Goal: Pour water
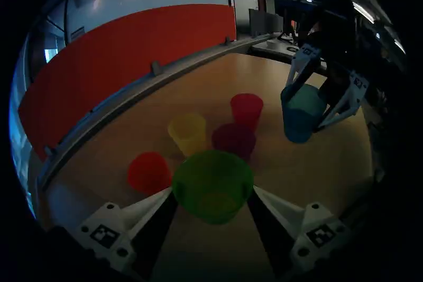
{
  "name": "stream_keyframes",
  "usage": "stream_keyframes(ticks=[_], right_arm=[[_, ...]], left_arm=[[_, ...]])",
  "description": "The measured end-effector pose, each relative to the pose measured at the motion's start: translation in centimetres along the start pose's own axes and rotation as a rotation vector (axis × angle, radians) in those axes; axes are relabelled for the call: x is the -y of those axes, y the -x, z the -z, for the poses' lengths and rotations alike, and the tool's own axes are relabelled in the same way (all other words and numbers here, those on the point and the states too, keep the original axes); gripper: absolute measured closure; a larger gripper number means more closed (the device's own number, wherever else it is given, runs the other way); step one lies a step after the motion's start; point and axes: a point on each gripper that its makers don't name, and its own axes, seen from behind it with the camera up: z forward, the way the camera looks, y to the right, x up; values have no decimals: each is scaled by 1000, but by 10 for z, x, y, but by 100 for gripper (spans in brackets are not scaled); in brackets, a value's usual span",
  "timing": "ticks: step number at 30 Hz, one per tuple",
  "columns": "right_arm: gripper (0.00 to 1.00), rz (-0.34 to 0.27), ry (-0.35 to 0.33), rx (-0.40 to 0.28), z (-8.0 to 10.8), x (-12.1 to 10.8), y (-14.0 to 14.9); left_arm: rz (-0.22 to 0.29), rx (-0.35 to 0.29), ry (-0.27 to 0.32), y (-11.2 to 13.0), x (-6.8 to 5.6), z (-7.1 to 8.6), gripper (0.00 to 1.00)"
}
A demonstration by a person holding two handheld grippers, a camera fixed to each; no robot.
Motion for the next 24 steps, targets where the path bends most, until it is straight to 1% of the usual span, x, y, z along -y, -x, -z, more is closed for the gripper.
stream_keyframes(ticks=[6,12,18,24], right_arm=[[11,0,-3,18,-6,-1,6],[11,3,-7,27,-12,1,10],[11,5,-9,38,-15,2,14],[11,0,-10,42,-18,2,17]], left_arm=[[-5,38,7,16,0,-15,14],[-19,64,13,25,0,-27,14],[-31,99,27,38,-2,-35,14],[-23,101,29,44,-1,-39,14]])
